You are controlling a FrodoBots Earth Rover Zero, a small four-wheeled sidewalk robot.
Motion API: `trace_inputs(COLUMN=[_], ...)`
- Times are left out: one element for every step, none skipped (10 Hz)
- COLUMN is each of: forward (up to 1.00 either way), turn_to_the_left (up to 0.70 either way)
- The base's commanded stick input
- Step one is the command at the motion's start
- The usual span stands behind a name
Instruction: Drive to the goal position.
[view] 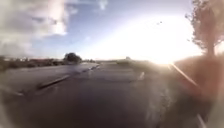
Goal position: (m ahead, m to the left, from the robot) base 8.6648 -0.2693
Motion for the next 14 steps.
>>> trace_inputs(forward=[0.70,0.70,0.70,0.70,0.70,0.70,0.70,0.70,0.70,0.70,0.70,0.70,0.70,0.70], turn_to_the_left=[0.00,0.00,0.00,0.00,0.00,0.00,0.00,0.00,0.00,0.00,0.00,0.00,0.00,0.00])
